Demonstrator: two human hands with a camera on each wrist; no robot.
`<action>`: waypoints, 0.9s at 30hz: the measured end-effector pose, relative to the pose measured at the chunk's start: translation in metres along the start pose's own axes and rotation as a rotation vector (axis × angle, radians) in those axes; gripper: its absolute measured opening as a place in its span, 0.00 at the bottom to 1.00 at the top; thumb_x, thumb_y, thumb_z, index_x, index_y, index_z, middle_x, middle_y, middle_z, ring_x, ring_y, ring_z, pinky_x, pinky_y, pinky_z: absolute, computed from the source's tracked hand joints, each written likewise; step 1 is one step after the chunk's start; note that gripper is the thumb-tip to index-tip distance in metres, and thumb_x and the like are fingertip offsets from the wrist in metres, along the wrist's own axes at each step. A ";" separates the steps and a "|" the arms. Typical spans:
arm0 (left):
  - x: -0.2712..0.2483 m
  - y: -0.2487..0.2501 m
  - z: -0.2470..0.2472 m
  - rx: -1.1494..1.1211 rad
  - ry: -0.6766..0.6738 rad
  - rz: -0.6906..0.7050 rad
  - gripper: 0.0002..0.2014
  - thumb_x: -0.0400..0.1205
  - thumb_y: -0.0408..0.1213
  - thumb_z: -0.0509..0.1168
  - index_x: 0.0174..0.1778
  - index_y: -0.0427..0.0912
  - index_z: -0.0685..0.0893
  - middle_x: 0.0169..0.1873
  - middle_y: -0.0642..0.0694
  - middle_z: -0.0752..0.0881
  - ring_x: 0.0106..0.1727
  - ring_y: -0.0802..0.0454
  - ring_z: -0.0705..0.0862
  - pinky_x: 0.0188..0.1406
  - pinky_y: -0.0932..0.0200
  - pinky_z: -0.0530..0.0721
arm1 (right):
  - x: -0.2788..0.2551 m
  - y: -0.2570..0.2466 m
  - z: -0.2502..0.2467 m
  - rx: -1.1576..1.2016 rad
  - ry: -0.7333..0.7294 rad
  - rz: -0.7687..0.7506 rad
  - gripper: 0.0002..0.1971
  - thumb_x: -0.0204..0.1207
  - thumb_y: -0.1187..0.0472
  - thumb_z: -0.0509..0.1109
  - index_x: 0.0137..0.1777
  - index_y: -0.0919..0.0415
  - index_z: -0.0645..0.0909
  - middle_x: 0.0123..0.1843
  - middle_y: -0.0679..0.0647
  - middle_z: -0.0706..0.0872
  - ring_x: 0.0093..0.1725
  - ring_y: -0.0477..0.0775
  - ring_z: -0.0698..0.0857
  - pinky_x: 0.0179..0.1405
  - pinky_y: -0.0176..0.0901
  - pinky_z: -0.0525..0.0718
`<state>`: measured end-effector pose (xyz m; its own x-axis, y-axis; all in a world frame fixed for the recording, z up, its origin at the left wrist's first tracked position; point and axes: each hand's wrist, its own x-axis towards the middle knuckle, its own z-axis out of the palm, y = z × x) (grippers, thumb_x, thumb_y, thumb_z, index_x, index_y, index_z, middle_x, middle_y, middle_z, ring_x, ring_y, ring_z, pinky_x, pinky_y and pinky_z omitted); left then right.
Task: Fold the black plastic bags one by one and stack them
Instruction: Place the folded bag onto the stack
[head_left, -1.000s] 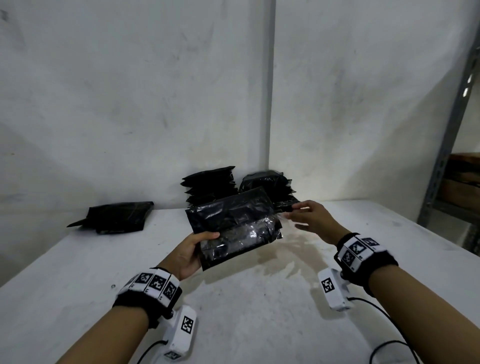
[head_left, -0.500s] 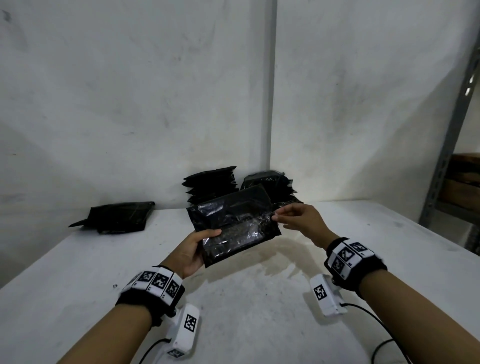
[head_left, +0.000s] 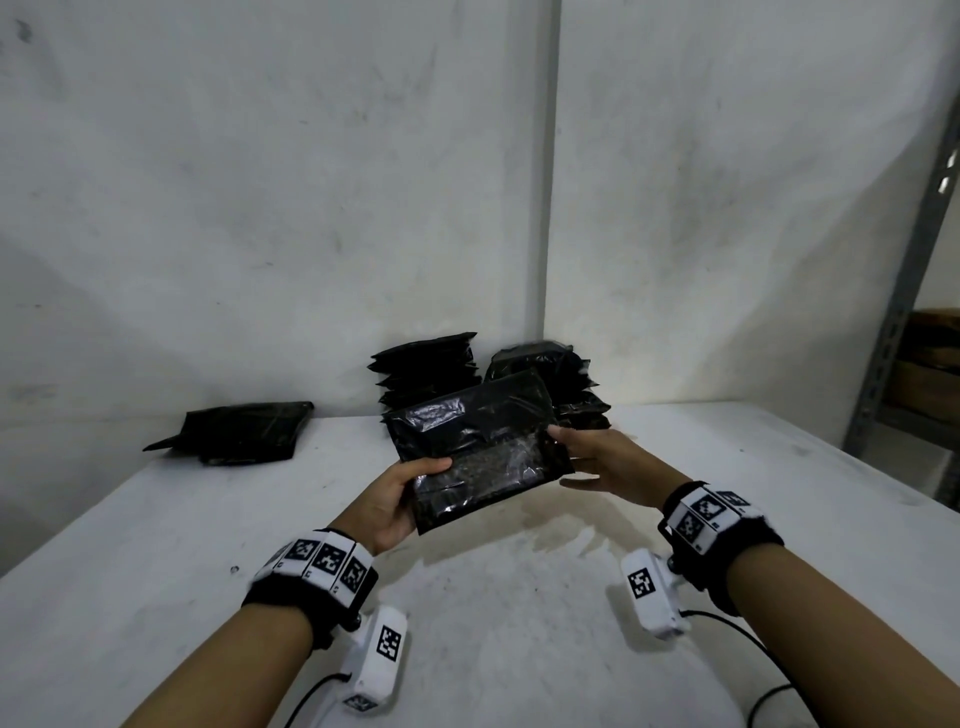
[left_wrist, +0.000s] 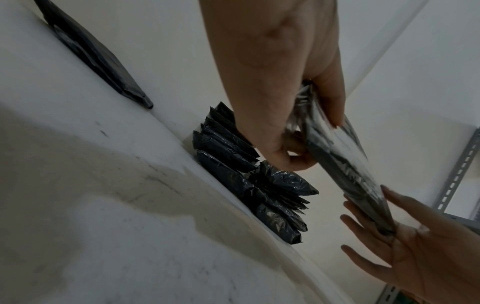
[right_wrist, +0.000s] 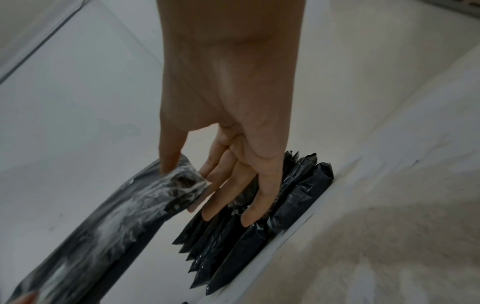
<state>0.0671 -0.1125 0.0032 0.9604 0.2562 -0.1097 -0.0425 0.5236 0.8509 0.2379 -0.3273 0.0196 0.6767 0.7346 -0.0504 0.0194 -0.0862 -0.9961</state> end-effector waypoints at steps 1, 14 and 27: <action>-0.001 0.000 0.000 0.002 0.001 -0.001 0.21 0.72 0.30 0.67 0.61 0.28 0.82 0.49 0.36 0.89 0.43 0.45 0.90 0.40 0.58 0.89 | -0.001 -0.001 0.000 0.000 -0.013 0.002 0.19 0.77 0.50 0.73 0.62 0.61 0.86 0.58 0.56 0.90 0.58 0.51 0.88 0.64 0.49 0.83; 0.005 0.004 0.006 0.024 -0.014 0.027 0.16 0.72 0.31 0.68 0.56 0.33 0.84 0.49 0.38 0.89 0.44 0.44 0.88 0.52 0.53 0.86 | -0.003 0.012 0.021 0.403 -0.200 0.141 0.46 0.56 0.42 0.85 0.73 0.62 0.75 0.69 0.69 0.81 0.67 0.70 0.82 0.64 0.62 0.83; 0.004 0.014 0.004 -0.009 0.024 0.081 0.10 0.76 0.39 0.69 0.51 0.40 0.86 0.47 0.43 0.87 0.43 0.49 0.86 0.46 0.57 0.84 | 0.010 0.015 0.050 0.613 -0.032 -0.025 0.17 0.76 0.66 0.71 0.64 0.69 0.80 0.60 0.67 0.87 0.53 0.60 0.91 0.54 0.48 0.89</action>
<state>0.0715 -0.1073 0.0166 0.9467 0.3176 -0.0536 -0.1221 0.5079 0.8527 0.2076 -0.2875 0.0008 0.6592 0.7518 -0.0195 -0.3986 0.3273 -0.8567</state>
